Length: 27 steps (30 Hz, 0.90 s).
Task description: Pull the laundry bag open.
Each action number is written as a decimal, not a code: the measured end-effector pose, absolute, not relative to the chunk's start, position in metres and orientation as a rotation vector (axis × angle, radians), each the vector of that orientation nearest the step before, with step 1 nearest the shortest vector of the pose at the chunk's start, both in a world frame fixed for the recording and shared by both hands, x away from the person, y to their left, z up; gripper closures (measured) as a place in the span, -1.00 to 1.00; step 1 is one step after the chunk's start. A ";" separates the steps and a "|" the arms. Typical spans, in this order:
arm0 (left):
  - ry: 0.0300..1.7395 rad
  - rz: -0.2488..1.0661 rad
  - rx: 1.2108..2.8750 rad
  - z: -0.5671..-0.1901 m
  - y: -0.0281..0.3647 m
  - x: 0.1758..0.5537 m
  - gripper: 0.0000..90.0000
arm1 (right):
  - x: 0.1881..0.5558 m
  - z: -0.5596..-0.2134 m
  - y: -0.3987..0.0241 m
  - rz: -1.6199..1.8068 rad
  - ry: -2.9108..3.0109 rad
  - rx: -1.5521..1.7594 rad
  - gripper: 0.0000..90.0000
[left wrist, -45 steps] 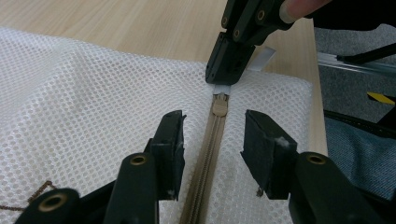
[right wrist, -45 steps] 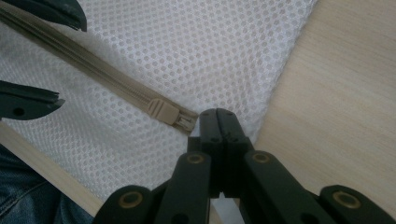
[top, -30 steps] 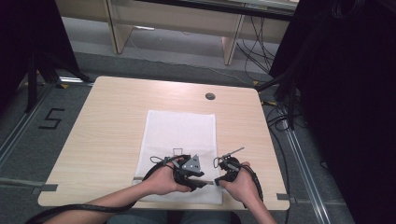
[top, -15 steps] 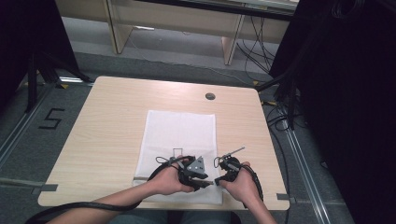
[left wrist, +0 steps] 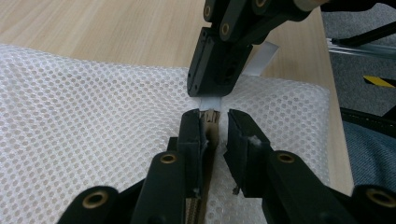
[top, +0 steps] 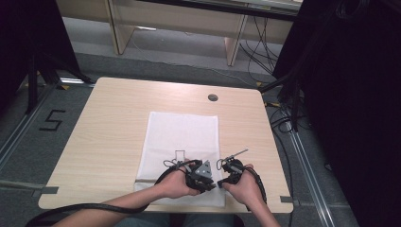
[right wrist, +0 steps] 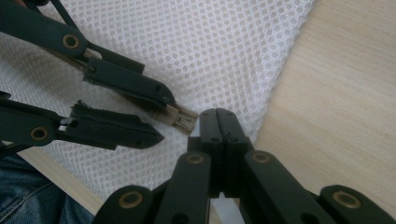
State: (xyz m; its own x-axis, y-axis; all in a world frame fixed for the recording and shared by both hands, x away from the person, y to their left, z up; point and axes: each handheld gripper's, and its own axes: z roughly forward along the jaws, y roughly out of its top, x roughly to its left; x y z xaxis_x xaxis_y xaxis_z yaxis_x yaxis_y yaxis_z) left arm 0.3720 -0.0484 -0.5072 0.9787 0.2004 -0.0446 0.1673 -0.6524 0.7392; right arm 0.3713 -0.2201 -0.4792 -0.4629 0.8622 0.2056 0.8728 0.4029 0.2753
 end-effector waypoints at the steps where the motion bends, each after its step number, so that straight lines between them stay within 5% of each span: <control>1: 0.264 0.047 2.289 -0.508 -0.049 0.372 0.68 | 0.371 -0.479 -0.220 -0.541 -2.605 -1.612 1.00; 27: 0.286 0.089 2.295 -0.504 -0.050 0.366 0.81 | 0.373 -0.480 -0.220 -0.555 -2.597 -1.612 1.00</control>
State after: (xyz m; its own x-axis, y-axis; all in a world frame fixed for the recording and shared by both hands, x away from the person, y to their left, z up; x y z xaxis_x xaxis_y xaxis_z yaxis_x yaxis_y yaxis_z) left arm 0.3665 -0.0501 -0.5043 0.9719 0.2337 -0.0271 0.1772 -0.6512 0.7379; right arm 0.3733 -0.2199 -0.4800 -0.4610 0.8610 0.2147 0.8736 0.3977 0.2805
